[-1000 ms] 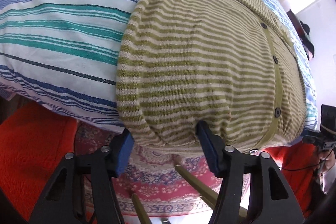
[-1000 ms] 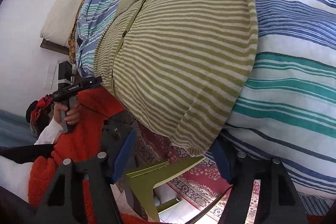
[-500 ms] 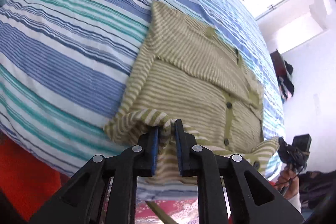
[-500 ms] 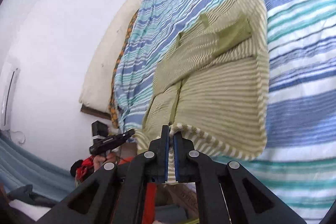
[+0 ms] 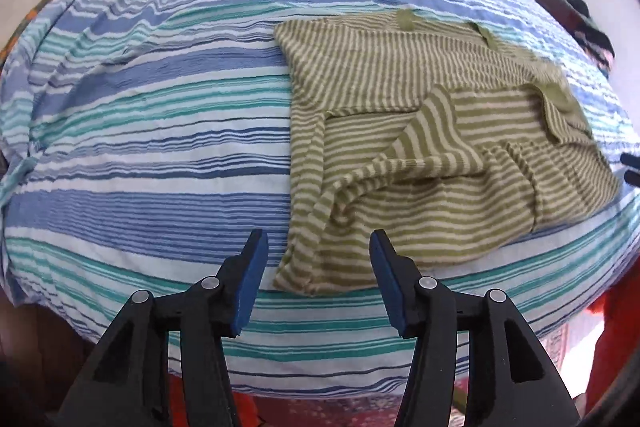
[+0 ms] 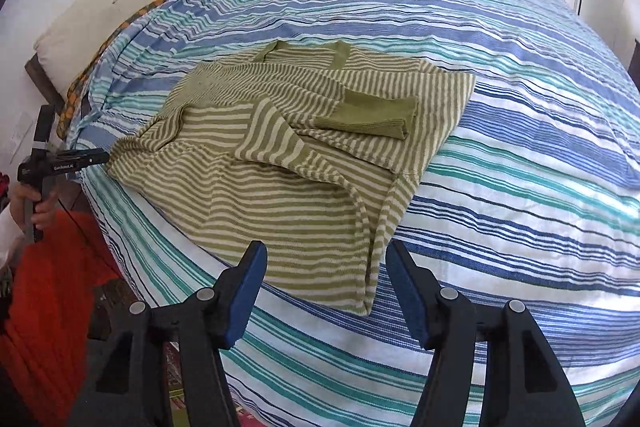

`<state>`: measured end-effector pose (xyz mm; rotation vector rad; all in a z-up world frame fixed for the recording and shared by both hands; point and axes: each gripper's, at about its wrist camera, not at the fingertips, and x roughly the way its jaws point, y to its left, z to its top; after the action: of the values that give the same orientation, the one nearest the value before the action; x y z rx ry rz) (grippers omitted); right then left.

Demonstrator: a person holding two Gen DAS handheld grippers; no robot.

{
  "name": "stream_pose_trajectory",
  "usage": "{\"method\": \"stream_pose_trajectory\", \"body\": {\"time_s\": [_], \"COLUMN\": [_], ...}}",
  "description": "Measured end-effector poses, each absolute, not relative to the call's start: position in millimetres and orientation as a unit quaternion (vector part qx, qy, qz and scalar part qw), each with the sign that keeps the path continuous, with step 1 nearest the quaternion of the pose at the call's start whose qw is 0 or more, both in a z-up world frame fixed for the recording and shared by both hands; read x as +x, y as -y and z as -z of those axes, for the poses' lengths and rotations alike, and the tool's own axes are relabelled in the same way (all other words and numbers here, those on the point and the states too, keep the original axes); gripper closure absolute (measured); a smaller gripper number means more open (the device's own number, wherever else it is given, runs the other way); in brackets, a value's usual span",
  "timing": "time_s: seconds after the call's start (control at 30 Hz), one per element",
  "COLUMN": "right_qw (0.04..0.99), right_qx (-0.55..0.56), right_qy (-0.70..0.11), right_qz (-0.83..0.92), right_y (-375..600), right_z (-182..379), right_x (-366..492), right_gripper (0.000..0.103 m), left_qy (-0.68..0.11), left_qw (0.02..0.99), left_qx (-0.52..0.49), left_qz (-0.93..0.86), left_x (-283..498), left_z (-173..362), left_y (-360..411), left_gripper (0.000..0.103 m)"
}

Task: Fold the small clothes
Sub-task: 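Grasp the folded cardigan edge with the right gripper while the left gripper grasps the hem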

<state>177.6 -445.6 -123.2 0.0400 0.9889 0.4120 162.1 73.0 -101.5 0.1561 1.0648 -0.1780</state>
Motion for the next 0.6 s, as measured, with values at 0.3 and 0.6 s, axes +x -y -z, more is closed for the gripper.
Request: {"method": "stream_pose_trajectory", "body": {"time_s": [0.3,0.6], "right_qw": [0.824,0.834], "right_qx": [-0.133,-0.085], "right_qy": [-0.497,-0.485], "right_qz": [-0.238,-0.249], "right_y": [361.6,350.2], "right_z": [160.2,145.3], "right_x": [245.0,271.2], "right_gripper": [0.04,0.099], "left_qy": [-0.494,-0.469], "left_qw": [0.823,0.84], "left_qx": [0.252,0.214], "left_qz": [0.12,0.166], "left_x": [208.0,224.6], "left_z": [131.1,114.5], "left_y": [-14.9,-1.5], "left_gripper": [0.044,0.099]}}
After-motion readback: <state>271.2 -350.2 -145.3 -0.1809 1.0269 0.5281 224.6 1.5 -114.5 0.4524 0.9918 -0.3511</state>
